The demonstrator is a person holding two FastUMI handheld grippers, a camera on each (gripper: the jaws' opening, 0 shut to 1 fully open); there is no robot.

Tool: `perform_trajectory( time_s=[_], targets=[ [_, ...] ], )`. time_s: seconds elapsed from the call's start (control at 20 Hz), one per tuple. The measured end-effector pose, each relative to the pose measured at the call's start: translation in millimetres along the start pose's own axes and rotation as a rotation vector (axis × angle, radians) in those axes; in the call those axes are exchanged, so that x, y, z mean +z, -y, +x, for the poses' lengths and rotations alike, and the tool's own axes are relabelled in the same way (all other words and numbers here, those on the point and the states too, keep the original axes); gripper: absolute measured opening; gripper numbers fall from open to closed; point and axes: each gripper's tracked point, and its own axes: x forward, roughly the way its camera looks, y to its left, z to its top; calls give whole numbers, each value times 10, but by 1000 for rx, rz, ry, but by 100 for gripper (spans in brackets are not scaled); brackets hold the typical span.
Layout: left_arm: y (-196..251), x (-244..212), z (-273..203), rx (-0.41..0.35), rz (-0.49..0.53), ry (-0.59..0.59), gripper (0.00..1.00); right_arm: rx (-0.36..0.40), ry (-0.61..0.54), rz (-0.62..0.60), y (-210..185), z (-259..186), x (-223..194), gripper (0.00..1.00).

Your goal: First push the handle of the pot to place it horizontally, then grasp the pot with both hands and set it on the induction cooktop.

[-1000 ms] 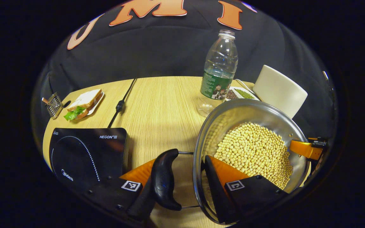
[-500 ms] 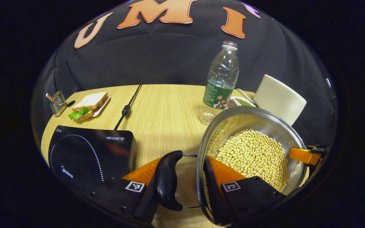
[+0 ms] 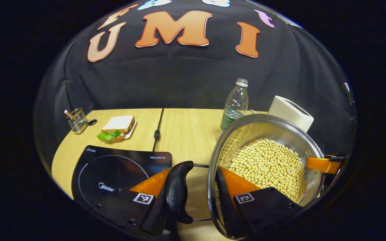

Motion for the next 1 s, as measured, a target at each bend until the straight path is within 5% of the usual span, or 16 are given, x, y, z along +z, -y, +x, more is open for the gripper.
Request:
perform_trajectory(
  time_s=[0.75,1.0],
  targets=[
    [-1556,158,-1111,152,-70,101,76,160,67,-120,-1568,-661,79,59],
    [-2124,285,-1399,220,-83,127,70,226,75,-141,-2145,-738,117,59]
  ],
)
